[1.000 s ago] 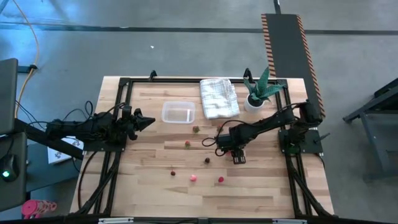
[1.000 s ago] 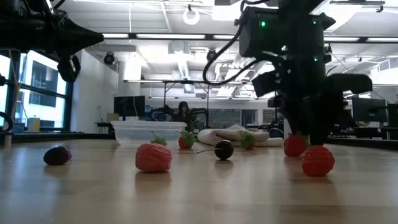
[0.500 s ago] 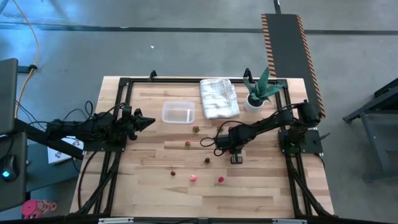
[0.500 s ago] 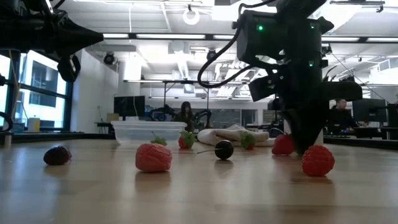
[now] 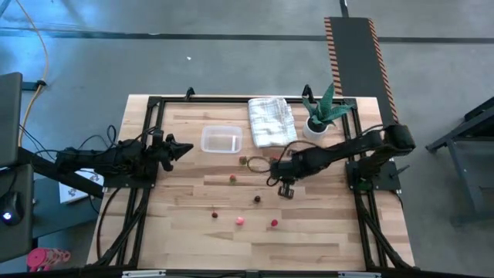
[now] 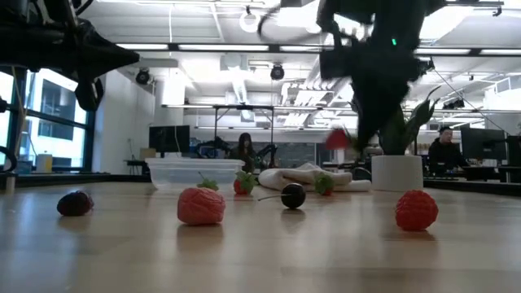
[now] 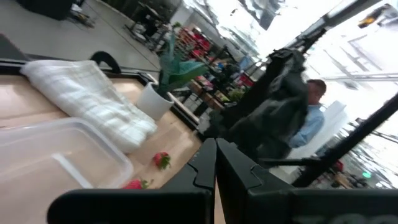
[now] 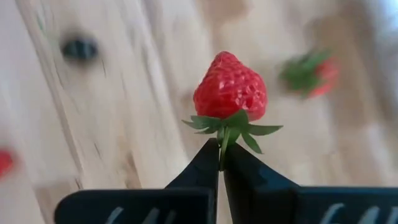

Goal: Pick and placing Produce into tupperware
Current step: Put the red strawberry into the transparent bin

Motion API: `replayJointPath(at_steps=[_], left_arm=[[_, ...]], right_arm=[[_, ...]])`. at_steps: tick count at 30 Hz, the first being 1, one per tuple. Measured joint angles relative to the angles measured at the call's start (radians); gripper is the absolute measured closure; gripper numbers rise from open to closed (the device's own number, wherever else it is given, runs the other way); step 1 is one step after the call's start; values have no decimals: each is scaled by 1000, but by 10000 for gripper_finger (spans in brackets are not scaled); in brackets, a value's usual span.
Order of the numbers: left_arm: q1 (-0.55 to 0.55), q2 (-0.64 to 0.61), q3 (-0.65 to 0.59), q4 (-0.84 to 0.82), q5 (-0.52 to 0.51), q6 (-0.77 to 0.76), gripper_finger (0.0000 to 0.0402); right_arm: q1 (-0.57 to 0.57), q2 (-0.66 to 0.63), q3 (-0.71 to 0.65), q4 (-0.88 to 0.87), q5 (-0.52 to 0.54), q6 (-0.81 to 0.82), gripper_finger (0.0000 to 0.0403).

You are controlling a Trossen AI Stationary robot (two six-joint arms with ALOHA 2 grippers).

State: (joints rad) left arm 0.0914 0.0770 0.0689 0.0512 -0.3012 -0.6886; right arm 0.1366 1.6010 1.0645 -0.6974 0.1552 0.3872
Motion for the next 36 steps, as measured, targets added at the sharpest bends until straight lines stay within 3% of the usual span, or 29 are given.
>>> replayJointPath(at_steps=[7, 13, 23, 27, 36], left_arm=[[0, 36, 1, 27, -59, -26, 401], [0, 118, 2, 212, -59, 11, 401], [0, 424, 149, 245, -20, 121, 398], [0, 586, 248, 246, 1, 187, 365], [0, 912, 481, 245, 47, 192, 243]], right_arm=[[-47, -154, 0, 118, 76, 9, 402], [-93, -196, 0, 247, 54, -52, 402], [-136, -208, 0, 281, 42, -71, 403], [-144, -208, 0, 341, 41, -96, 403], [-144, -208, 0, 514, 74, -157, 403]])
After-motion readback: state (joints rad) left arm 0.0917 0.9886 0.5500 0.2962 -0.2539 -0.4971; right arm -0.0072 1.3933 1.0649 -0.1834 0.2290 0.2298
